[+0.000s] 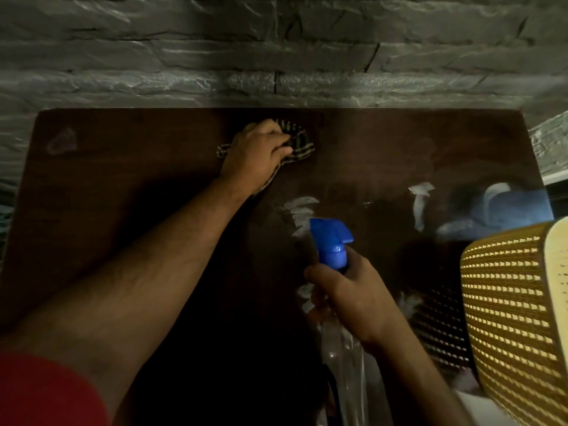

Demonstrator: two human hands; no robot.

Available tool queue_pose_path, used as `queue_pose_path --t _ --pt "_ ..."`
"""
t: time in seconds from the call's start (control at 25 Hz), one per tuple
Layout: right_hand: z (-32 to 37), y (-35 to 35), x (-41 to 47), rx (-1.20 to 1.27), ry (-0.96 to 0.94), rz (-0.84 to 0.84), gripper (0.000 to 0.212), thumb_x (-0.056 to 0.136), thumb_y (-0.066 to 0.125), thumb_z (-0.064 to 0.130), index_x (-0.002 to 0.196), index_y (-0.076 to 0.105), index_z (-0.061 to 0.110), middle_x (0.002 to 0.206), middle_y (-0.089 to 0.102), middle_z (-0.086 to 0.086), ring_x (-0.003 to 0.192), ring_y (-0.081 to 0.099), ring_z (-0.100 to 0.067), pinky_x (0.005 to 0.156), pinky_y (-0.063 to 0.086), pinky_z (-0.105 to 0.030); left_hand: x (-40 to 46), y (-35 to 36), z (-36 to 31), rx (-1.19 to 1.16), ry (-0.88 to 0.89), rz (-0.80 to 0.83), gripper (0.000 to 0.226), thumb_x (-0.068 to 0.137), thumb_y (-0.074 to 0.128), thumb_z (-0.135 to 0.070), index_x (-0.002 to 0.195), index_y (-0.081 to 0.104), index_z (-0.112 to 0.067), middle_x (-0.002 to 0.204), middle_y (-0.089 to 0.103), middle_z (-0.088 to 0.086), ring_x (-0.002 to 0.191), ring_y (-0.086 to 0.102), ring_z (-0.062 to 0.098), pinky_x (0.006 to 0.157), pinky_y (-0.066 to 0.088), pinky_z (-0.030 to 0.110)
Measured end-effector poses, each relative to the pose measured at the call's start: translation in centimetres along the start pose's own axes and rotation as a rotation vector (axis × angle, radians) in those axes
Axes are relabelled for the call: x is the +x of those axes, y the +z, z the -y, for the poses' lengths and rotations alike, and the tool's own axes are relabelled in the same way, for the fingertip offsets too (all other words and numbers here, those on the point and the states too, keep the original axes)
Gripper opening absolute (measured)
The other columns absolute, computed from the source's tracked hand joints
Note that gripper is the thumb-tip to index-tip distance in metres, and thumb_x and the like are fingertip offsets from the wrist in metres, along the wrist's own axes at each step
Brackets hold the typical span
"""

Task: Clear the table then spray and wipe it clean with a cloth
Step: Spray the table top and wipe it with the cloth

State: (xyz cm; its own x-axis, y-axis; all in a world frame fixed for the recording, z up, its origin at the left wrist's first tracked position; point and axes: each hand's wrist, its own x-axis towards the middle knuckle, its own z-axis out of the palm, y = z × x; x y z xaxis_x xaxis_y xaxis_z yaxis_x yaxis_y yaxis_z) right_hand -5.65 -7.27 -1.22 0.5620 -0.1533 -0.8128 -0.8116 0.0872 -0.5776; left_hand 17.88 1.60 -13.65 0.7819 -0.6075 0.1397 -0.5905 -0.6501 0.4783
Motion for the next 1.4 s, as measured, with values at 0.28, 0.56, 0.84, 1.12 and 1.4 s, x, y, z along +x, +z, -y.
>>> queue_pose_path --t 0.28,0.56,0.84,1.12,1.4 --pt "0.1 -0.2 -1.1 -0.069 -0.054 0.009 0.024 0.089 0.065 0.018 0.111 0.056 0.022 0.070 0.068 -0.002 0.056 0.065 -0.014 0.056 0.056 -0.026 -1.2 0.2 -0.5 -0.006 -0.008 -0.001 0.032 0.089 0.064 -0.027 0.114 0.068 -0.008 0.109 0.063 0.006 0.099 0.058 0.025 0.085 0.048 0.036" --pt "-1.6 0.5 -2.2 -0.267 -0.051 0.058 0.036 0.070 0.065 0.041 0.102 0.058 0.025 0.080 0.073 -0.009 0.060 0.072 -0.030 0.071 0.060 -0.054 -1.1 -0.1 -0.6 0.022 0.003 -0.005 0.031 0.090 0.063 -0.027 0.114 0.068 -0.009 0.109 0.063 0.007 0.099 0.058 0.026 0.085 0.048 0.036" --pt "-1.1 -0.2 -1.8 -0.071 -0.140 -0.082 0.014 0.085 0.066 0.017 0.097 0.059 0.021 0.061 0.068 -0.001 0.051 0.065 -0.015 0.054 0.056 -0.030 -3.7 0.0 -2.4 -0.007 -0.014 0.056 0.030 0.090 0.063 -0.027 0.114 0.069 -0.011 0.109 0.063 0.005 0.099 0.057 0.026 0.085 0.045 0.035" --pt "-0.8 -1.5 -1.7 -0.001 -0.166 -0.087 0.017 0.085 0.066 0.018 0.099 0.057 0.024 0.062 0.068 0.001 0.054 0.065 -0.017 0.065 0.061 -0.044 -6.7 -2.1 1.9 0.123 -0.163 -0.071 0.027 0.089 0.061 -0.028 0.107 0.069 -0.009 0.107 0.064 0.011 0.092 0.059 0.032 0.082 0.045 0.036" --pt "-1.2 -1.0 -2.5 0.028 -0.168 -0.068 0.018 0.085 0.066 0.016 0.100 0.058 0.020 0.068 0.066 -0.003 0.054 0.062 -0.013 0.055 0.057 -0.029 -12.8 -0.8 -5.2 -0.023 0.132 0.200 0.021 0.087 0.066 -0.022 0.105 0.071 -0.013 0.104 0.062 0.004 0.085 0.055 0.023 0.075 0.047 0.036"
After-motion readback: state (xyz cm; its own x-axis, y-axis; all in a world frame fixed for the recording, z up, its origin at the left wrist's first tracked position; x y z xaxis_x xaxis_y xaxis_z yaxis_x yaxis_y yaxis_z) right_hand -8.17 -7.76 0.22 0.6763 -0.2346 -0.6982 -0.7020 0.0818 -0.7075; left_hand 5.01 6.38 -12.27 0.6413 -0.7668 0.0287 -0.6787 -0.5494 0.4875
